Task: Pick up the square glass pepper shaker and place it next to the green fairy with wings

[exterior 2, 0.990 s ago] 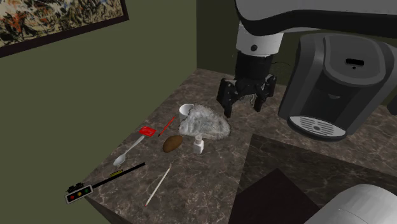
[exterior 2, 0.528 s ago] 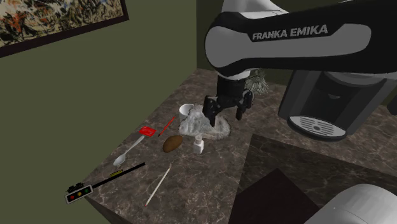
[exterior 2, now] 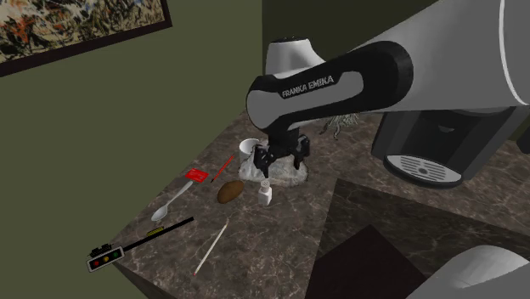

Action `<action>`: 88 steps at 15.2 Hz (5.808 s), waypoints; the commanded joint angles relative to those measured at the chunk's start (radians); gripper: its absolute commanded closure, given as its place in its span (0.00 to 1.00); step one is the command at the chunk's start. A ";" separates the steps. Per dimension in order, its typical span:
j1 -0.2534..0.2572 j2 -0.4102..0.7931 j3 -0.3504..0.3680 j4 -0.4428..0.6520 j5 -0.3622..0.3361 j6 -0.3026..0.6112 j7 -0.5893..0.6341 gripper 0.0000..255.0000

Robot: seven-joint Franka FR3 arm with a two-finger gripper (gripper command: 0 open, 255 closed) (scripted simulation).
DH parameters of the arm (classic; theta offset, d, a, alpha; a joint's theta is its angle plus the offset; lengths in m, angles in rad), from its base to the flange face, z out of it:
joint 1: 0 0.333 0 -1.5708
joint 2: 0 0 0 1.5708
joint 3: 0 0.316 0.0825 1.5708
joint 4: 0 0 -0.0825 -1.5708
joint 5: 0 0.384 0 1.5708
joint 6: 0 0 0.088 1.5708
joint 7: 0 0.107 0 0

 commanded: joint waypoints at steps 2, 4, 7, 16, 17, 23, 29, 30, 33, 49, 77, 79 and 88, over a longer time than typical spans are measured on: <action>-0.002 0.114 0.009 0.021 -0.015 0.100 0.013 0.00; -0.002 0.192 0.014 0.045 -0.028 0.157 0.025 0.00; -0.002 0.311 0.020 0.091 -0.053 0.234 0.047 0.00; 0.001 0.456 0.017 0.104 -0.082 0.368 0.069 0.00; 0.001 0.462 0.017 0.103 -0.082 0.376 0.069 0.00; 0.001 0.462 0.017 0.103 -0.082 0.376 0.069 0.00; 0.001 0.462 0.017 0.103 -0.082 0.376 0.069 1.00; 0.001 0.462 0.017 0.103 -0.082 0.376 0.069 1.00; 0.001 0.462 0.017 0.103 -0.082 0.376 0.069 1.00; -0.001 0.322 0.020 0.149 -0.064 0.190 0.054 1.00; 0.000 0.165 0.018 0.369 -0.049 -0.187 0.038 1.00; -0.001 0.161 0.018 0.392 -0.049 -0.214 0.038 1.00; -0.001 0.150 0.017 0.501 -0.048 -0.334 0.035 1.00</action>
